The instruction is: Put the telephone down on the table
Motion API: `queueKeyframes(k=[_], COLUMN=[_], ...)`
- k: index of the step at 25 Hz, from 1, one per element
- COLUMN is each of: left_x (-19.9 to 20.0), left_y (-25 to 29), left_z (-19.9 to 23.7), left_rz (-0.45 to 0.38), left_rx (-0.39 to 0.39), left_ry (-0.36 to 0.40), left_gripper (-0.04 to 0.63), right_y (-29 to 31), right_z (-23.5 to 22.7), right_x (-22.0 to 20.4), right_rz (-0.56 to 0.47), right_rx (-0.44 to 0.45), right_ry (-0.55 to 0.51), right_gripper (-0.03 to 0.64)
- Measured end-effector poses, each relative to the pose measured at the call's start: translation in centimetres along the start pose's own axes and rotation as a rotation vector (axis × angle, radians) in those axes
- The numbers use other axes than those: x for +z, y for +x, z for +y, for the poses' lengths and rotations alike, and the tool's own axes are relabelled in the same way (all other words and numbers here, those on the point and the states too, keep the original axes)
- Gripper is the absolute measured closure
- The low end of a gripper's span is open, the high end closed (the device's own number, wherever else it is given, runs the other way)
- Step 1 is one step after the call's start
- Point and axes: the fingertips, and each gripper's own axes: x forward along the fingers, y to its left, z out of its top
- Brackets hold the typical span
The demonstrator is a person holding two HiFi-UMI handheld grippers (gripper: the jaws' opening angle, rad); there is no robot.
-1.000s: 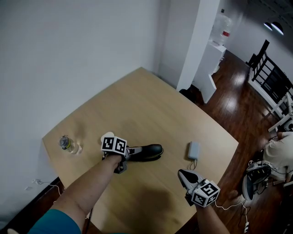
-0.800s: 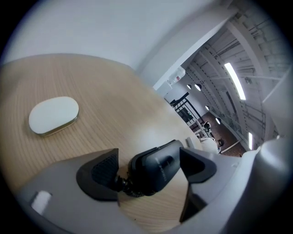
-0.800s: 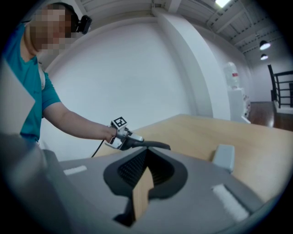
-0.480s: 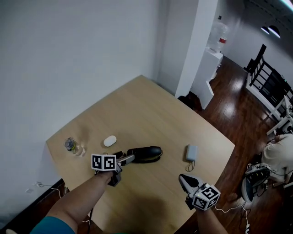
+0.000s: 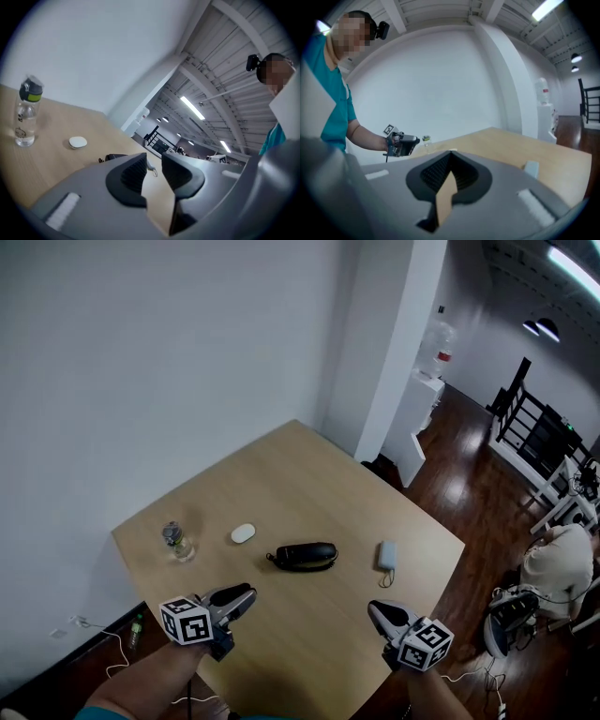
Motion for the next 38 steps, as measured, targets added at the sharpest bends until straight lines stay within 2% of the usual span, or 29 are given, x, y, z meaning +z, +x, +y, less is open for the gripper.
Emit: queueKeyframes(k=[4, 5, 13, 17, 20, 25, 28, 33, 38], left_x=[0.3, 0.4, -0.5, -2.4, -5.5, -13.2, -16.2, -16.8, -16.3], left_y=[-3.8, -4.6, -9.9, -13.2, -15.4, -18.6, -20.2, -24.1, -28.0], left_z=[-1.8, -2.1, -7.2, -12.4, -16.8, -24.0, -27.7, -32.1, -32.6], left_rz=[0.002, 0.007, 0.068, 0.054, 0.028, 0.022, 0.027, -0.007, -0.038], left_rx=[-0.039, -0.045, -0.07, -0.074, -0.066, -0.016, 0.012, 0.047, 0.063], left_ry=[0.07, 0.085, 0.225, 0.307, 0.357, 0.308, 0.315, 0.385, 0.4], left_gripper=[0.583, 0.589, 0.589, 0.589, 0.589, 0.589, 0.589, 0.589, 0.589], right_y=[-0.9, -1.2, -6.3, -10.9, -14.3, -20.8, -24.2, -27.5, -28.2], right_z=[3.7, 4.6, 10.4, 12.4, 13.7, 17.2, 18.9, 22.1, 25.2], right_x=[0.8, 0.7, -0.1, -0.4, -1.1, -4.9, -7.3, -9.0, -8.9], right_rz=[-0.02, -0.021, -0.053, -0.069, -0.091, -0.077, -0.043, -0.049, -0.07], right_rx=[-0.038, -0.047, -0.127, -0.145, -0.128, -0.051, -0.013, 0.042, 0.048], right_ry=[-0.009, -0.007, 0.036, 0.013, -0.009, -0.04, -0.037, -0.012, -0.011], right_gripper=[0.614, 0.614, 0.614, 0.614, 0.614, 0.614, 0.614, 0.614, 0.614])
